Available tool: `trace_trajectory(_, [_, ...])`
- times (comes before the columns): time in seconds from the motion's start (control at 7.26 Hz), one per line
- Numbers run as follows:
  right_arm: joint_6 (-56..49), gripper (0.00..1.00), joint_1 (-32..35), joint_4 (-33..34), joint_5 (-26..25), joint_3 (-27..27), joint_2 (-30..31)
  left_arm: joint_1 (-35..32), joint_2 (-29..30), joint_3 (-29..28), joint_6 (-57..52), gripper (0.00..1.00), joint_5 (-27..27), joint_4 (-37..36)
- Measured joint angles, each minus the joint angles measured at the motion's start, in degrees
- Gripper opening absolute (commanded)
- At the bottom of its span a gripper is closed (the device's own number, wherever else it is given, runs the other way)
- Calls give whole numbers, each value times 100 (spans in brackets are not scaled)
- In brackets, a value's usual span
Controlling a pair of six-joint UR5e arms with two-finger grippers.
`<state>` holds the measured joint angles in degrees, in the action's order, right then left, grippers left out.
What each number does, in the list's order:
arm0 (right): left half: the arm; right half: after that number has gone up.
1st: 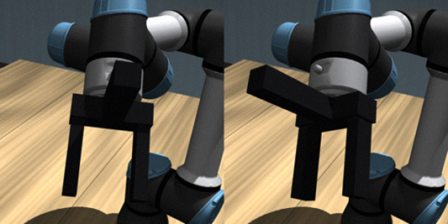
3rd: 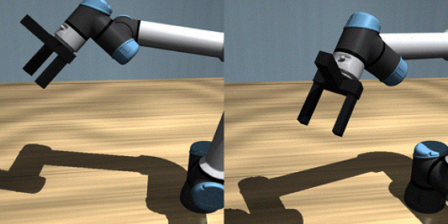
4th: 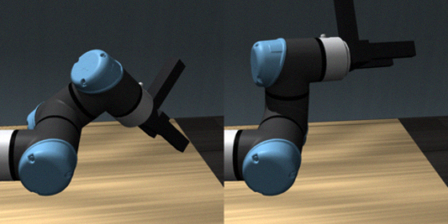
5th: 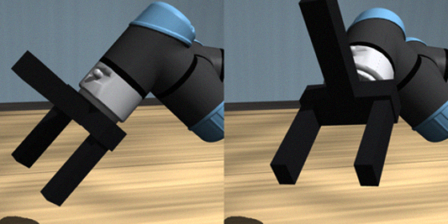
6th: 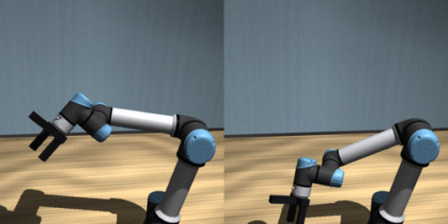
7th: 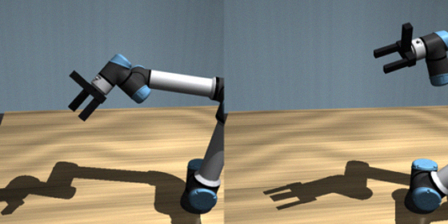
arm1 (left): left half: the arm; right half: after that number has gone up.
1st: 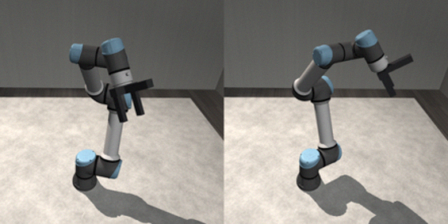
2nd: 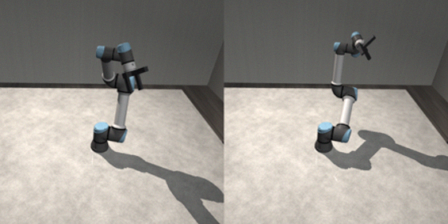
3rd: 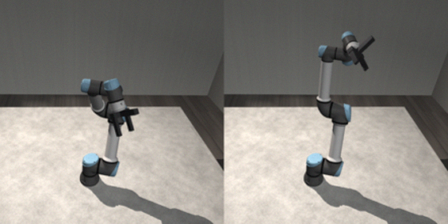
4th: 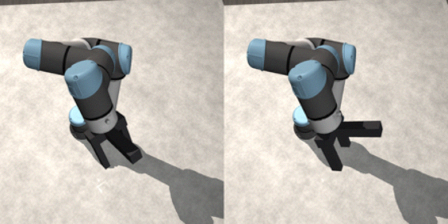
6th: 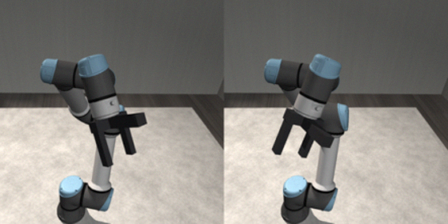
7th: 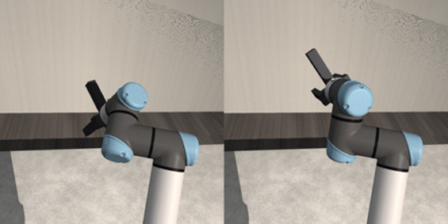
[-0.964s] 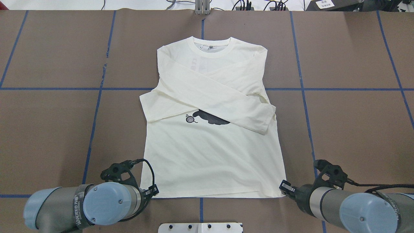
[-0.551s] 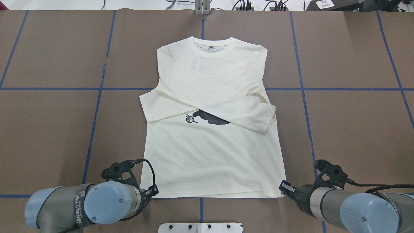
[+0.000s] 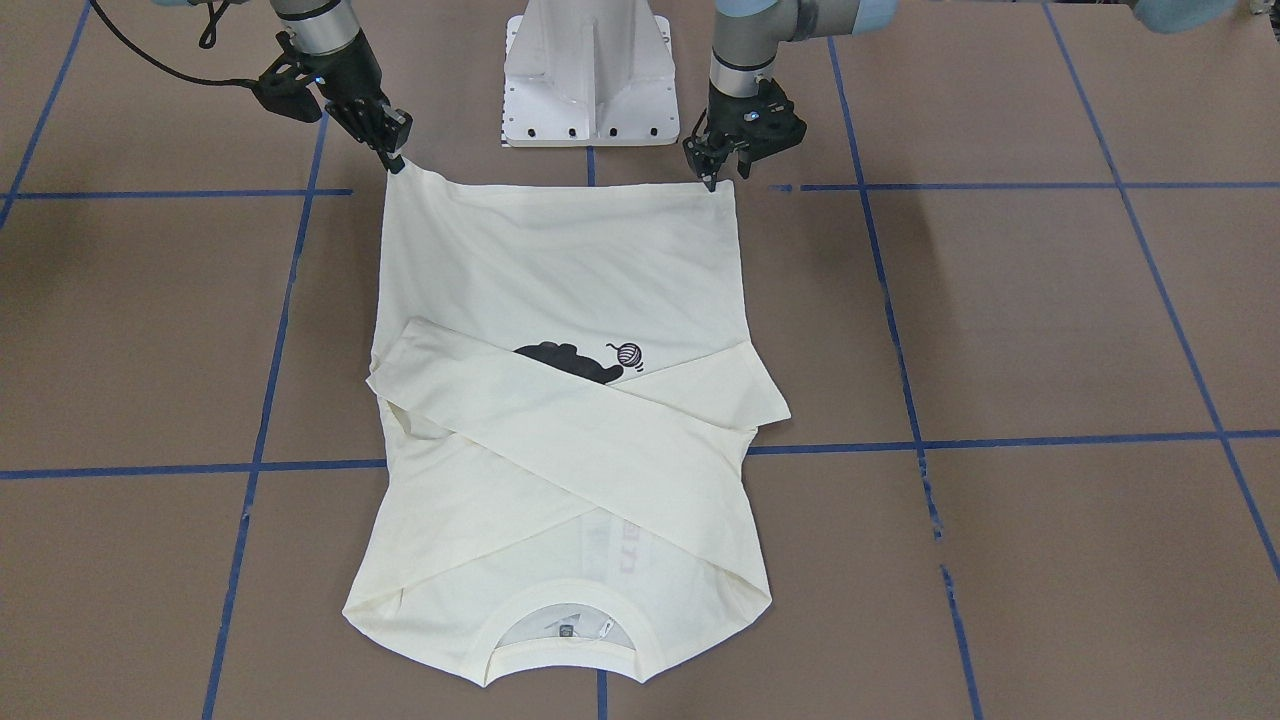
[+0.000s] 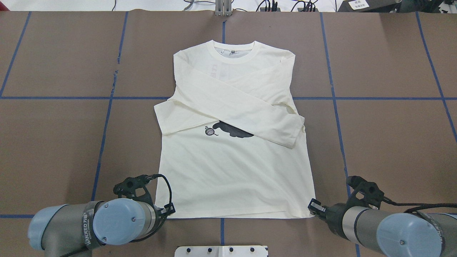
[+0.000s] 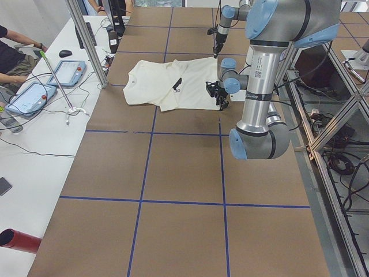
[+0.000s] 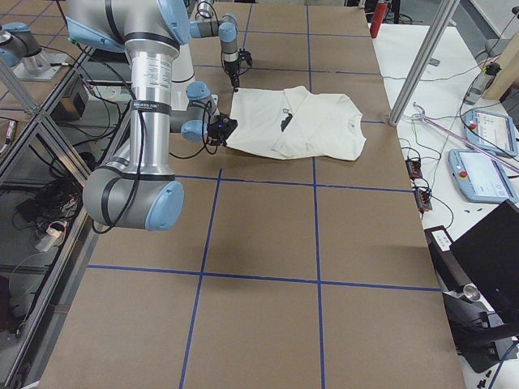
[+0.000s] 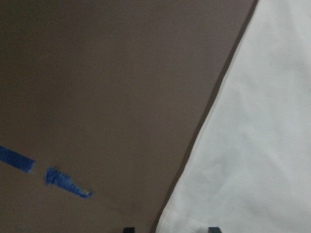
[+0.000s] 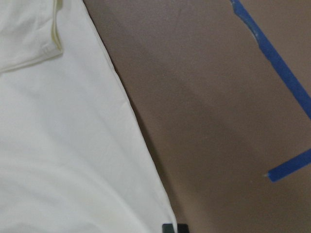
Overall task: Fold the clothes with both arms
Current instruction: 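Grasp the hem corners nearest the robot with both grippers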
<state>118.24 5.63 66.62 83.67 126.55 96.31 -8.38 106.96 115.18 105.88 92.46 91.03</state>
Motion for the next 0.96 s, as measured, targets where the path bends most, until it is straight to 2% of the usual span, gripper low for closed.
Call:
trace_trajectory(0.28, [-3,0,-1,0,0,14,-5,-5,0,7,-36,44,0,2])
trace_trajectory(0.41, [-1,0,-1,0,2,21,-6,-5,0,8,-39,28,0,2])
trace_trajectory(0.69, [3,0,-1,0,2,46,-7,-8,0,9,-41,7,14,2])
trace_trajectory(0.83, [0,0,2,0,2,68,-7,-12,-1,4,-41,0,22,2])
trace_trajectory(0.96, [0,0,8,0,6,98,-7,-16,-5,2,-41,0,31,2])
